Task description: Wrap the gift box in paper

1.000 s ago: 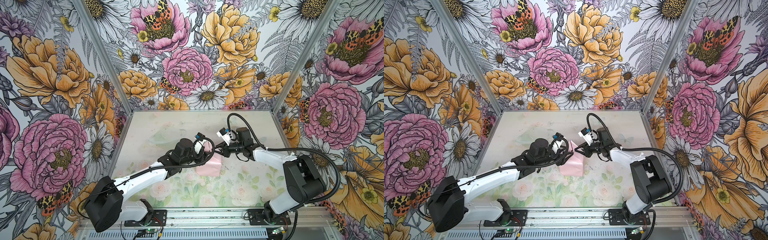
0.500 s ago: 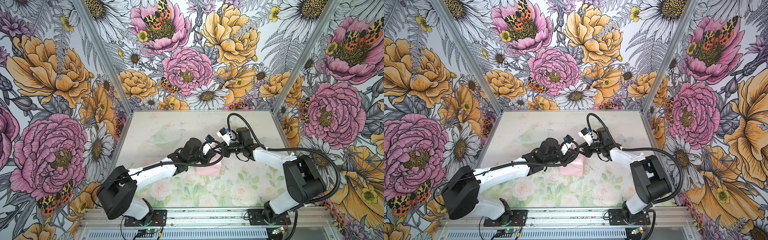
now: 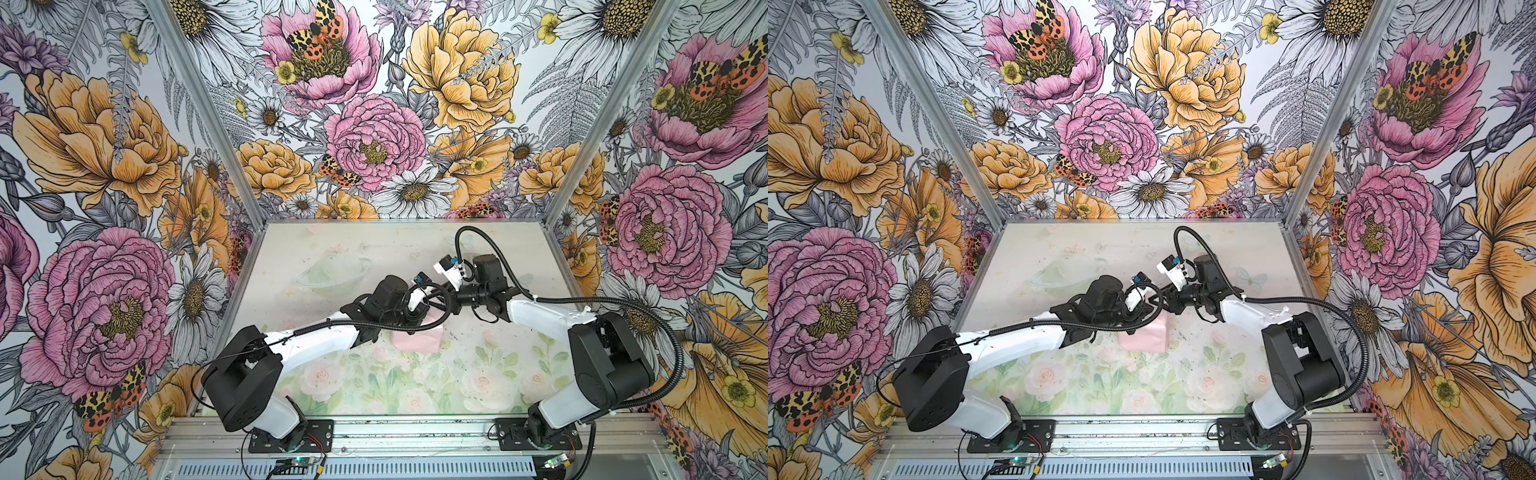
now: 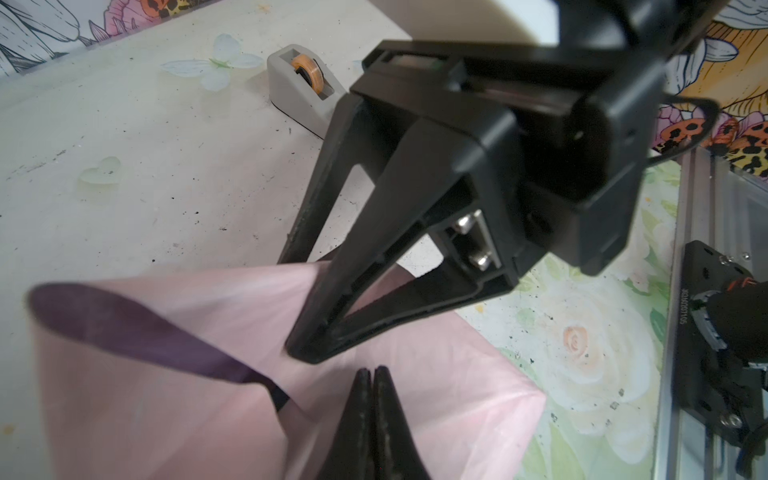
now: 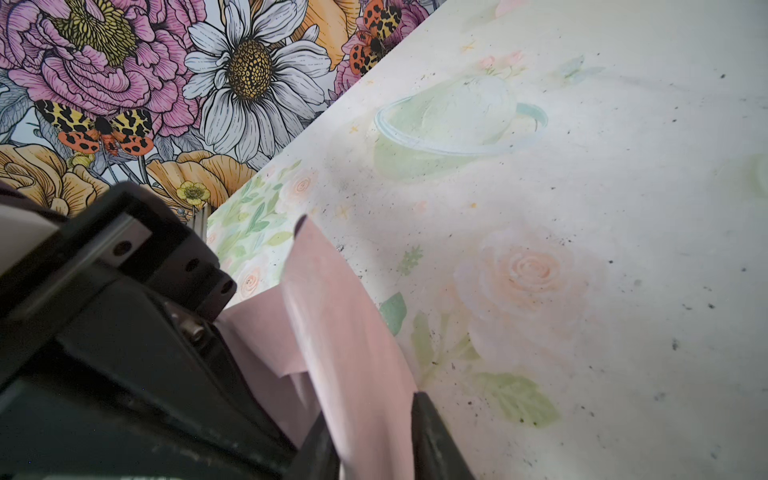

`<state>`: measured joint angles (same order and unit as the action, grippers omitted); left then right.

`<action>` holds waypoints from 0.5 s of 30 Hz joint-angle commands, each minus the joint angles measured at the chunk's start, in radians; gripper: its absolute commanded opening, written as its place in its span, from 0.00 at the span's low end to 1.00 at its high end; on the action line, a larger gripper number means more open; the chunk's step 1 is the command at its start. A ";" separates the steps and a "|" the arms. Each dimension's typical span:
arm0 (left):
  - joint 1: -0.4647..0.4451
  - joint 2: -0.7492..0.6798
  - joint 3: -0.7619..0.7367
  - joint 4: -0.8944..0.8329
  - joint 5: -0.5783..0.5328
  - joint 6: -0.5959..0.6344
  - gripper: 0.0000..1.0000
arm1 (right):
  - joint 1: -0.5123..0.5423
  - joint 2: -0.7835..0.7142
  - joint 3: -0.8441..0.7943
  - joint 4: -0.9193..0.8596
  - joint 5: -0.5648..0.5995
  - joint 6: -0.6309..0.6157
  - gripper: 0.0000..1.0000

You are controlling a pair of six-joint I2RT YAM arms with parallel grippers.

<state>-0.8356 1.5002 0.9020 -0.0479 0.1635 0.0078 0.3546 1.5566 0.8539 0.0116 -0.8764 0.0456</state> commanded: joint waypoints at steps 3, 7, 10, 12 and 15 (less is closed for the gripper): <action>-0.002 0.015 -0.009 -0.076 -0.031 0.006 0.08 | 0.003 -0.020 0.026 0.013 -0.016 -0.002 0.38; -0.001 0.005 -0.014 -0.076 -0.033 0.005 0.08 | 0.003 0.011 0.044 0.017 -0.014 -0.003 0.32; -0.002 -0.001 -0.013 -0.076 -0.033 0.007 0.08 | 0.003 0.023 0.056 0.018 -0.004 -0.003 0.23; -0.002 -0.003 -0.015 -0.071 -0.035 0.006 0.08 | 0.003 0.023 0.058 0.018 -0.006 -0.006 0.15; 0.000 -0.004 -0.017 -0.071 -0.034 0.006 0.08 | 0.003 0.015 0.058 0.013 -0.013 -0.014 0.04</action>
<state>-0.8356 1.4998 0.9020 -0.0483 0.1570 0.0074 0.3546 1.5711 0.8841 0.0120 -0.8810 0.0418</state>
